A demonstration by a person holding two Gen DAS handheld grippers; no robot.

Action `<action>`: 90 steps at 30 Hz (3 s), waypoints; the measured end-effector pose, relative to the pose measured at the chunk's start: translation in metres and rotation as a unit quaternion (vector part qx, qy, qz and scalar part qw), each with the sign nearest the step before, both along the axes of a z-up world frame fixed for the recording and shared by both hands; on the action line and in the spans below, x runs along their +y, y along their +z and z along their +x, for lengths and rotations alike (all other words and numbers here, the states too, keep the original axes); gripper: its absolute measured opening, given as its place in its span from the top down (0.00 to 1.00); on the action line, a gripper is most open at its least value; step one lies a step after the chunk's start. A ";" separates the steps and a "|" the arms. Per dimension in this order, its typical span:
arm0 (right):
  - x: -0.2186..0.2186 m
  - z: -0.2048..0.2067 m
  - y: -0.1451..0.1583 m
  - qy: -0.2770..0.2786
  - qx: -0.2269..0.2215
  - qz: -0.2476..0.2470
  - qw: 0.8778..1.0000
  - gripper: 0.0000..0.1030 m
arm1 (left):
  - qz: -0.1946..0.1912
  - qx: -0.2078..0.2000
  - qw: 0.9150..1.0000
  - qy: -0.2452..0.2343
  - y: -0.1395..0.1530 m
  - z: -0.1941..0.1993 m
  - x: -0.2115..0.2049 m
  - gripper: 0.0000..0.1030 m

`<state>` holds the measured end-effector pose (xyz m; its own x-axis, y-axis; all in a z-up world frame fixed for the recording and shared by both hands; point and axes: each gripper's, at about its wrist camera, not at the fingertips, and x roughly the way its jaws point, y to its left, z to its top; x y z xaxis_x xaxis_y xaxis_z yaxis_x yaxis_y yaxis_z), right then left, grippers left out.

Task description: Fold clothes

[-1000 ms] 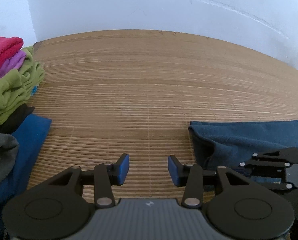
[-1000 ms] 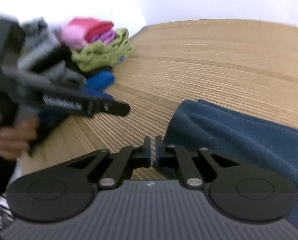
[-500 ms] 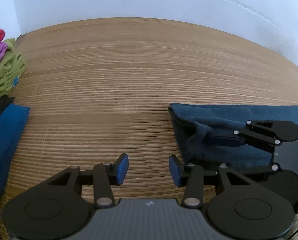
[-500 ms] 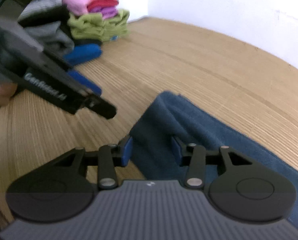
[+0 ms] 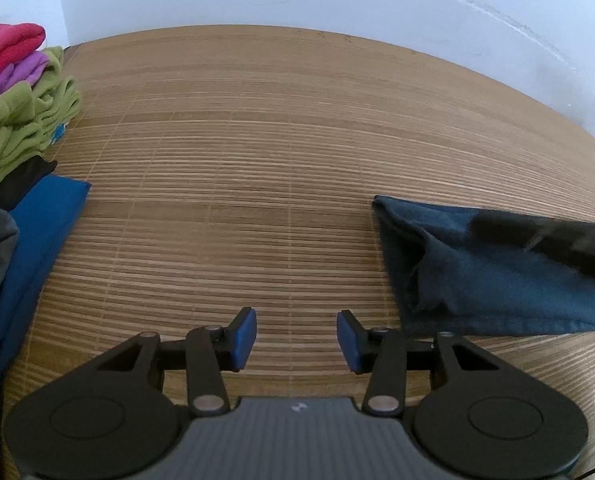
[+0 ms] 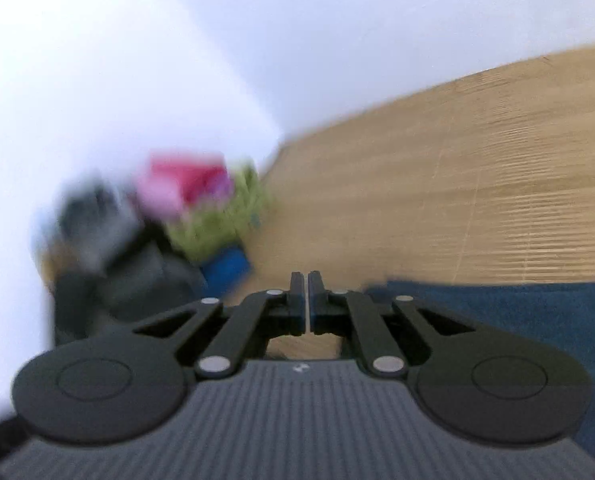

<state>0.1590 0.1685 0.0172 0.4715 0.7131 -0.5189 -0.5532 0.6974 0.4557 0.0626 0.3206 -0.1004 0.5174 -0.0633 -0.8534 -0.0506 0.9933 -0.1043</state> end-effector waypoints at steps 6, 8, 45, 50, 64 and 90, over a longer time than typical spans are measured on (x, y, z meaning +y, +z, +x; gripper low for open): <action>0.041 -0.026 -0.026 0.032 -0.069 -0.158 0.985 0.60 | -0.004 -0.001 1.000 -0.004 0.000 -0.006 0.000 0.54; 0.047 -0.025 -0.034 0.027 -0.071 -0.172 0.982 0.58 | -0.009 0.000 1.000 -0.009 -0.001 -0.009 -0.001 0.54; -0.085 0.065 -0.019 0.056 -0.049 -0.233 0.970 0.62 | 0.022 -0.027 0.986 -0.163 -0.014 0.036 -0.109 0.51; -0.081 0.063 -0.024 0.108 -0.067 -0.253 0.959 0.68 | 0.013 -0.022 0.987 -0.156 -0.014 0.041 -0.107 0.49; -0.084 0.058 -0.026 -0.012 -0.118 -0.281 0.952 0.94 | 0.029 -0.024 0.988 -0.153 -0.015 0.036 -0.117 0.44; -0.094 0.006 -0.010 -0.189 -0.050 -0.199 0.960 0.74 | 0.034 -0.032 0.987 -0.154 -0.014 0.029 -0.116 0.39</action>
